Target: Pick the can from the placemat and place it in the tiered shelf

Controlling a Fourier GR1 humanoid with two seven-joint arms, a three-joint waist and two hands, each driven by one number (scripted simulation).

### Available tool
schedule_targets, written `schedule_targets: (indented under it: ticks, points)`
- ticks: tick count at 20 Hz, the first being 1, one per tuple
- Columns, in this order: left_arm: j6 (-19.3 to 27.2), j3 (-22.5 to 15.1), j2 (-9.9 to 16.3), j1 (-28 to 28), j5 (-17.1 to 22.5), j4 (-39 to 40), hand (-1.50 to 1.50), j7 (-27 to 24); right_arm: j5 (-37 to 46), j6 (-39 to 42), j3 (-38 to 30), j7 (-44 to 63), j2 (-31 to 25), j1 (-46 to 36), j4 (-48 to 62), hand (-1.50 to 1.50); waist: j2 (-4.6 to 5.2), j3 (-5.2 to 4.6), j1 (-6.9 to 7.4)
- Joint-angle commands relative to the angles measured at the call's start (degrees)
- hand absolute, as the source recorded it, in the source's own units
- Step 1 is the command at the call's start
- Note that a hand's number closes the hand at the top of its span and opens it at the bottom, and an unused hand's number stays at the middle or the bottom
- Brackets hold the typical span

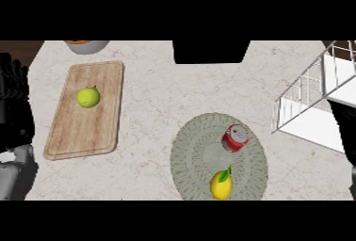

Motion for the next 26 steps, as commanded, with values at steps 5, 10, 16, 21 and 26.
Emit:
schedule_targets:
  ticks: [5, 10, 16, 21, 26]
  points:
    - [-7.98, -11.16, -1.2, 4.4, -2.07, 1.9, 0.0, 4.27, 4.16, -21.55, -6.06, 8.05, 8.88, 1.92, -7.21, -1.5, 0.52, -0.57, -1.95]
    - [-9.27, -11.98, -1.59, 4.71, -0.99, 2.1, 0.0, 5.19, 13.78, -29.37, -8.28, 8.75, 6.11, 12.03, 4.11, 1.5, 3.43, -1.49, -5.38]
    - [-10.59, -16.52, -4.28, 5.65, -2.1, 3.77, 0.0, 5.87, 21.7, -58.2, -7.98, -3.17, 28.21, 14.86, -2.77, -1.5, 0.71, -0.47, -2.01]
    - [-12.07, -16.42, -5.36, 1.6, -2.59, 6.62, 0.0, 6.87, 18.37, -65.09, 7.38, -10.72, 28.65, 22.4, -13.39, -1.5, 0.6, -0.39, -0.41]
    - [-12.78, -18.3, -6.99, 1.52, -4.21, 7.16, 0.0, 7.6, 32.17, -54.28, 13.89, 2.61, 27.41, 26.46, -11.53, -1.5, 1.07, -0.6, 1.17]
